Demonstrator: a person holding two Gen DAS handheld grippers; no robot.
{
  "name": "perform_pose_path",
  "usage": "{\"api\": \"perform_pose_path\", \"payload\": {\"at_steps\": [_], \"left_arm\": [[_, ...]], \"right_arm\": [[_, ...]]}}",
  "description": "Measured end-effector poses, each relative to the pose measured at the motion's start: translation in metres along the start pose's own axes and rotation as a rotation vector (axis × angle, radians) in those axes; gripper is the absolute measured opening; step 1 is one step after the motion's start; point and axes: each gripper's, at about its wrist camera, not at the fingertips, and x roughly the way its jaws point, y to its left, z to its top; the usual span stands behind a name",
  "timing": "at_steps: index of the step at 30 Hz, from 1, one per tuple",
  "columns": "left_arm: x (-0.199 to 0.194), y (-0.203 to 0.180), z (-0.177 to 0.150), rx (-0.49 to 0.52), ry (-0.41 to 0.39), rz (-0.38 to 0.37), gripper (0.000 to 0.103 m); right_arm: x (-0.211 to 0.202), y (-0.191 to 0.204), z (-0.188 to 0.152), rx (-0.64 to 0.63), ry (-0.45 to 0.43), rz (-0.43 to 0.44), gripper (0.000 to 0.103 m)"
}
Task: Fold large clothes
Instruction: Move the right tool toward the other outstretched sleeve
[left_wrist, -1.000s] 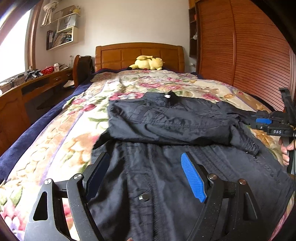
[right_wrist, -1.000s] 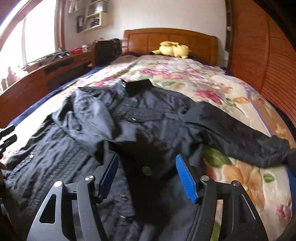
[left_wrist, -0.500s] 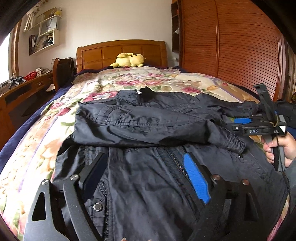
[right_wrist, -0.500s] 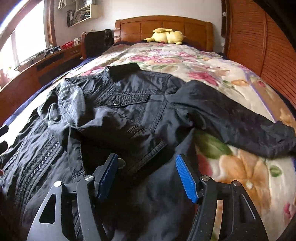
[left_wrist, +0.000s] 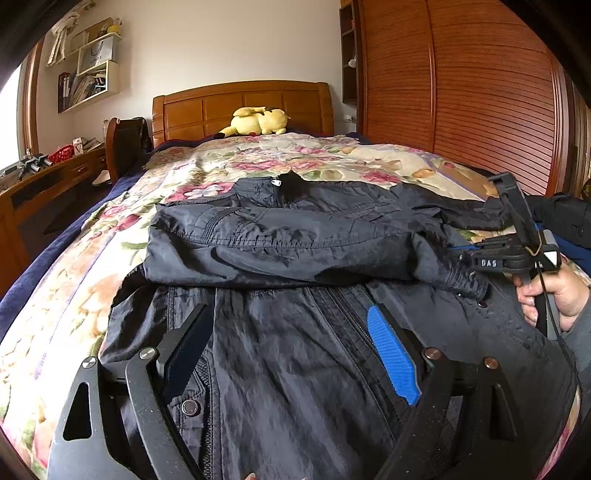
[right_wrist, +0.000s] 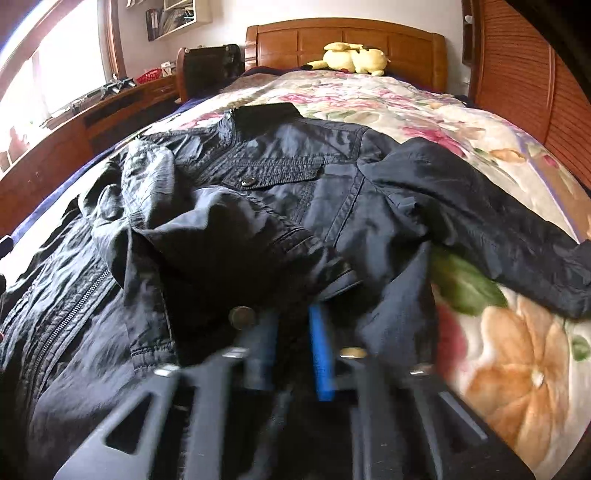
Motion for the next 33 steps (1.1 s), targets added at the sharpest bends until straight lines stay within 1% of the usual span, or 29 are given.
{"api": "perform_pose_path", "payload": {"at_steps": [2, 5, 7, 9, 10, 13, 15, 18, 19, 20, 21, 23, 24, 30, 31, 32, 33], "left_arm": [[0.001, 0.0, -0.001, -0.001, 0.001, 0.001, 0.086], [0.002, 0.001, -0.002, -0.004, 0.006, 0.0, 0.086], [0.003, 0.001, -0.003, -0.005, 0.009, 0.001, 0.086], [0.004, 0.001, -0.003, -0.005, 0.011, 0.002, 0.086], [0.005, 0.001, -0.003, -0.006, 0.012, 0.002, 0.086], [0.005, 0.002, -0.004, -0.006, 0.012, 0.001, 0.086], [0.005, 0.002, -0.004, -0.006, 0.013, 0.002, 0.086], [0.005, 0.001, -0.004, -0.002, 0.012, 0.003, 0.086], [0.005, 0.001, -0.004, -0.002, 0.011, 0.002, 0.086], [0.005, 0.001, -0.004, -0.005, 0.011, 0.002, 0.086], [0.005, 0.002, -0.004, -0.006, 0.01, 0.001, 0.086], [0.006, 0.002, -0.005, -0.008, 0.013, 0.0, 0.086], [0.007, 0.002, -0.005, -0.008, 0.016, -0.001, 0.086], [0.008, 0.0, -0.009, -0.001, 0.02, -0.004, 0.086], [0.008, 0.001, -0.009, -0.002, 0.02, -0.007, 0.086], [0.008, 0.001, -0.009, -0.004, 0.02, -0.009, 0.086], [0.009, 0.001, -0.008, -0.005, 0.021, -0.012, 0.086]], "right_arm": [[-0.005, -0.001, -0.001, 0.003, -0.023, -0.002, 0.003], [-0.019, -0.001, -0.002, 0.006, -0.089, -0.037, 0.0], [-0.029, -0.005, -0.002, 0.028, -0.142, -0.124, 0.0], [-0.036, -0.017, -0.002, 0.081, -0.157, -0.249, 0.0], [-0.039, -0.026, -0.004, 0.116, -0.169, -0.274, 0.0], [-0.043, -0.037, -0.008, 0.168, -0.188, -0.189, 0.0], [-0.041, -0.032, -0.008, 0.148, -0.184, -0.189, 0.0], [-0.037, -0.023, -0.008, 0.109, -0.18, -0.155, 0.0], [-0.036, -0.02, -0.009, 0.094, -0.172, -0.155, 0.004], [-0.035, -0.018, -0.009, 0.079, -0.162, -0.151, 0.015], [-0.033, -0.016, -0.01, 0.068, -0.147, -0.141, 0.023], [-0.027, -0.018, -0.002, 0.064, -0.128, -0.126, 0.063], [-0.022, -0.018, 0.0, 0.066, -0.111, -0.117, 0.068], [0.012, -0.032, 0.021, 0.055, 0.012, -0.088, 0.069], [0.016, -0.033, 0.024, 0.044, 0.027, -0.074, 0.067], [0.018, -0.033, 0.026, 0.024, 0.032, -0.064, 0.053], [0.018, -0.032, 0.027, 0.001, 0.035, -0.047, 0.042]]}}
